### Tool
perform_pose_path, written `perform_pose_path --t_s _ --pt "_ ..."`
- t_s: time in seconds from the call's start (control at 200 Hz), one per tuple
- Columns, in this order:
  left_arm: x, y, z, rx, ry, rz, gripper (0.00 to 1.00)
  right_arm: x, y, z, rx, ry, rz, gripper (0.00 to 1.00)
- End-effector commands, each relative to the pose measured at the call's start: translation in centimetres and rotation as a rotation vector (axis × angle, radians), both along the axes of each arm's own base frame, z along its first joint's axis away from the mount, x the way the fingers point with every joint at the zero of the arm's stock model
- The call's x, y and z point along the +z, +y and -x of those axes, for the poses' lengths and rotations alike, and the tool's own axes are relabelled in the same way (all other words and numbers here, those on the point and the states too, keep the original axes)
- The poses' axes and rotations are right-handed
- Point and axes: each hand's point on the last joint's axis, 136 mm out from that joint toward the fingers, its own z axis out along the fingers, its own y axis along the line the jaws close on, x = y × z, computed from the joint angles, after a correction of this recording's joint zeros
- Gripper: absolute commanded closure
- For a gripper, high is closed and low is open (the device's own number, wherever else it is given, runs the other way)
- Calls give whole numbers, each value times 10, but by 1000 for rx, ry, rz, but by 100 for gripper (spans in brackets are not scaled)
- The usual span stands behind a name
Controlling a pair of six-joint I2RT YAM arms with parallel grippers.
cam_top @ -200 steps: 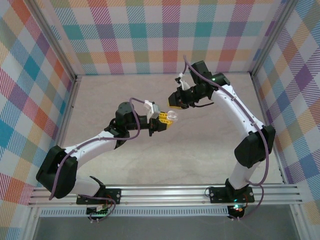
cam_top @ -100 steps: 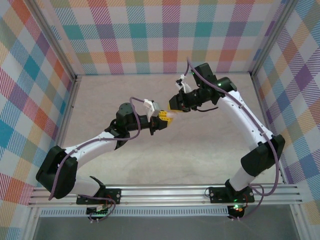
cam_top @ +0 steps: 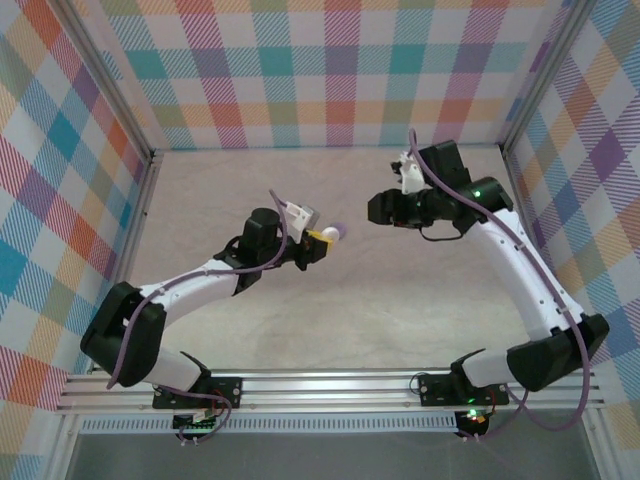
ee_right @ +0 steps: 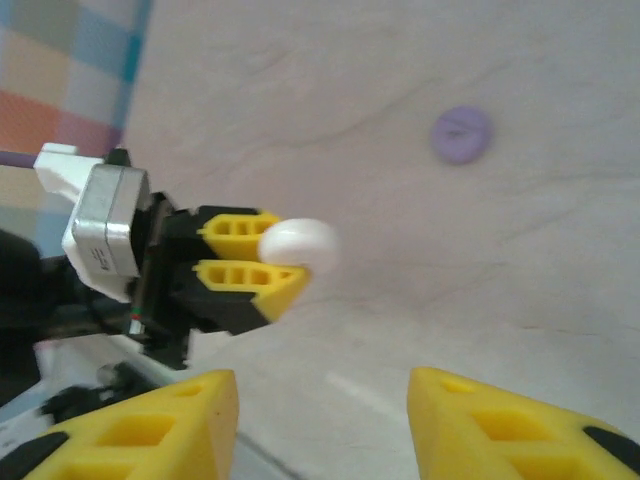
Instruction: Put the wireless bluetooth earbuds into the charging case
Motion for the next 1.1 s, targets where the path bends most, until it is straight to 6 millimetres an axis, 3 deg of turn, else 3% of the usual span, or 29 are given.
perform_pose_path --t_s 0.0,0.22,0.49,0.635,0.895,1.035,1.095 --pt "-31 15 -7 126 220 -69 100 -21 -26 -20 -104 -115 105 32" --pt "-79 20 -15 291 535 -108 100 -71 -65 -33 -277 -232 202 0" --pt "-114 12 -15 351 739 -105 100 -110 -70 -36 -259 -168 282 0" --pt "-126 12 -15 370 780 -142 97 -121 -68 -38 -252 -146 283 0" --pt "-128 26 -19 409 740 -244 78 -129 -70 -42 -259 -132 286 0" --pt "-117 41 -21 429 684 -334 60 -124 -79 -43 -288 -153 309 0" --pt "-110 46 -23 434 653 -361 48 -122 -86 -44 -306 -172 325 0"
